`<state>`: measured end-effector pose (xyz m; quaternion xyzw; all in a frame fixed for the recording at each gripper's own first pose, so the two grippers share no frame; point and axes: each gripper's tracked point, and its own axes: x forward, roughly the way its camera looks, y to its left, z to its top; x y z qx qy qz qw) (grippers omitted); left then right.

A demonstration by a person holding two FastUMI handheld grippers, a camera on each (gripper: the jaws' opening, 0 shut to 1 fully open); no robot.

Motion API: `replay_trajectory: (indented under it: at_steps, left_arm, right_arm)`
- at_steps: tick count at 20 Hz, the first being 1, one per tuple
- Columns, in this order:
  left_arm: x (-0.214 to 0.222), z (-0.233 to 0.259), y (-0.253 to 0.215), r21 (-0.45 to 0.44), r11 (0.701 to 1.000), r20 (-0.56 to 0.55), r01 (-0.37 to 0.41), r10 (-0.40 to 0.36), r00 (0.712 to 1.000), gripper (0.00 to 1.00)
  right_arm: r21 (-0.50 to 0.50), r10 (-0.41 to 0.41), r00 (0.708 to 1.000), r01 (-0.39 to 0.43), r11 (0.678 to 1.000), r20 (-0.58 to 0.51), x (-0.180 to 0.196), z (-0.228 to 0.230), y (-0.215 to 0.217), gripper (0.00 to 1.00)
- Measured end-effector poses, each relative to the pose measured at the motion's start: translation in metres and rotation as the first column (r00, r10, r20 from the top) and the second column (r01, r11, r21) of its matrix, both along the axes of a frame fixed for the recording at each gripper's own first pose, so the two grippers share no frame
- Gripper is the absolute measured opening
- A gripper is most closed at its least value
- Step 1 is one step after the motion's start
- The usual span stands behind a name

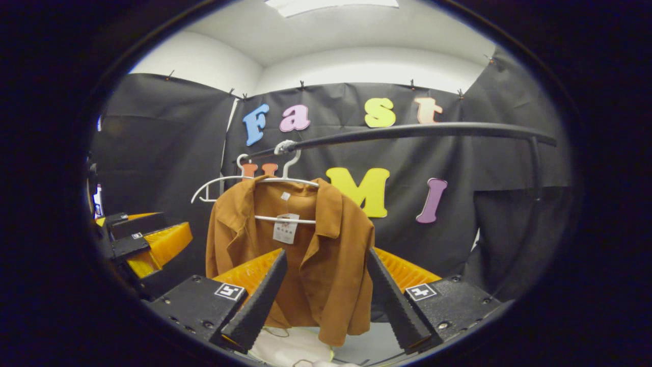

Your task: Grasp the clothes on the hanger with both hands and then place them into the laundry hamper below.

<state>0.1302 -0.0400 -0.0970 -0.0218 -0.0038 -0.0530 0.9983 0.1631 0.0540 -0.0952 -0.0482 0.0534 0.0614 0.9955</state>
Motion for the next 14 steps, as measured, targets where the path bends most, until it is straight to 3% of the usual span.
replay_trajectory:
  at_steps: [7,14]
  left_arm:
    - [0.08,-0.041,-0.019,0.0,1.0,-0.054,-0.008,0.008,0.999,0.97]
    - [0.141,-0.059,-0.033,-0.039,0.999,-0.085,-0.03,0.026,0.996,0.97]
  right_arm:
    - [0.021,0.036,0.996,-0.035,0.999,-0.084,0.093,-0.041,0.01,1.0]
    - [0.072,0.059,0.989,-0.05,0.996,-0.135,0.153,-0.057,0.017,1.0]
